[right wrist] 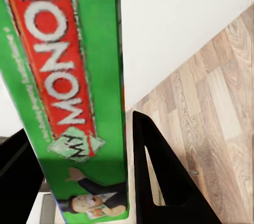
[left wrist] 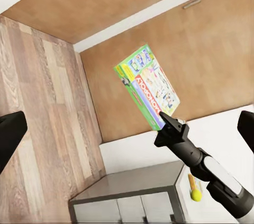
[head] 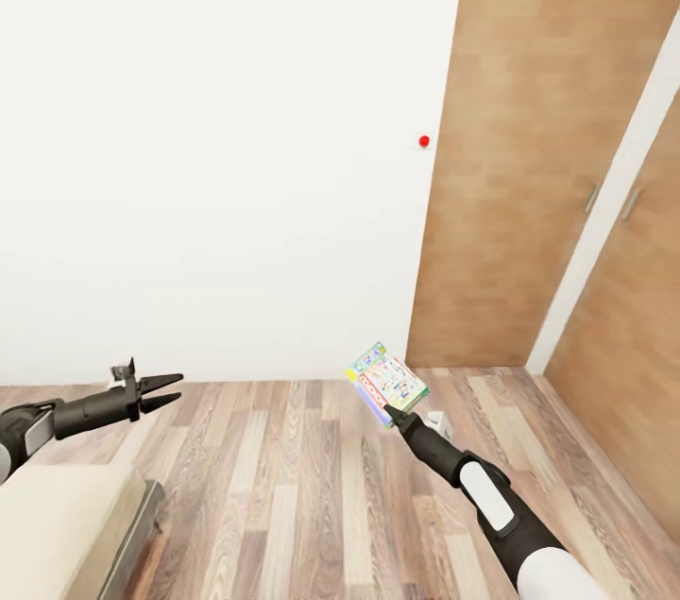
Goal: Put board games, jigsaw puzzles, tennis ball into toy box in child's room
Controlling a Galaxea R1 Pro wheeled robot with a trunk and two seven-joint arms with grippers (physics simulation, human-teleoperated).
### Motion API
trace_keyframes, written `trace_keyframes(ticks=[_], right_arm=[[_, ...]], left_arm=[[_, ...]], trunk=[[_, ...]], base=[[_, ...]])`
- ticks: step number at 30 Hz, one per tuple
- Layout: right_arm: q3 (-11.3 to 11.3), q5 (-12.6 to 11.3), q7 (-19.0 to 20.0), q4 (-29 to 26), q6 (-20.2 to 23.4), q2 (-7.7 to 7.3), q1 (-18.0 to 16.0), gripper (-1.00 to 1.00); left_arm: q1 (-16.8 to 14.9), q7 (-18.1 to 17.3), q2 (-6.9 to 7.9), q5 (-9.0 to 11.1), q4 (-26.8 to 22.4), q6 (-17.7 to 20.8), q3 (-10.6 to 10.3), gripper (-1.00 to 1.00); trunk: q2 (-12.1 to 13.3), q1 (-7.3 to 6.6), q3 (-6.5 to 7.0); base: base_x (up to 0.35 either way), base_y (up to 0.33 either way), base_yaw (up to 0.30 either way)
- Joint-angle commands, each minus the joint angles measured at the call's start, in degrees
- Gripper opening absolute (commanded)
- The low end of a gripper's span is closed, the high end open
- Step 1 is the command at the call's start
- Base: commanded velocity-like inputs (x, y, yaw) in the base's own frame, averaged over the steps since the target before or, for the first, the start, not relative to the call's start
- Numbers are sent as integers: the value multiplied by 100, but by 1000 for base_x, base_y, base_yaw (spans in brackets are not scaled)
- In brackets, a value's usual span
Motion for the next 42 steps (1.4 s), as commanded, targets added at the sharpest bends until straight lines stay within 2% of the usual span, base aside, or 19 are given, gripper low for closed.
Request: trace_keyframes(ticks=[1,34,42], right_arm=[[17,-62,1,0,23,-4,-6,-100],[17,-61,2,0,23,-4,-8,-100],[17,-63,1,0,23,-4,-6,-100]], left_arm=[[-3,-21,1,-38,-3,58,37,100],[-3,-33,0,-22,-9,-22,56,100],[-3,-12,-8,-22,-15,-19,46,100]], trunk=[[-13,2,-13],[-13,2,-13],[-13,2,-13]], base=[[-88,0,-279],[-5,0,-279],[-147,50,-279]])
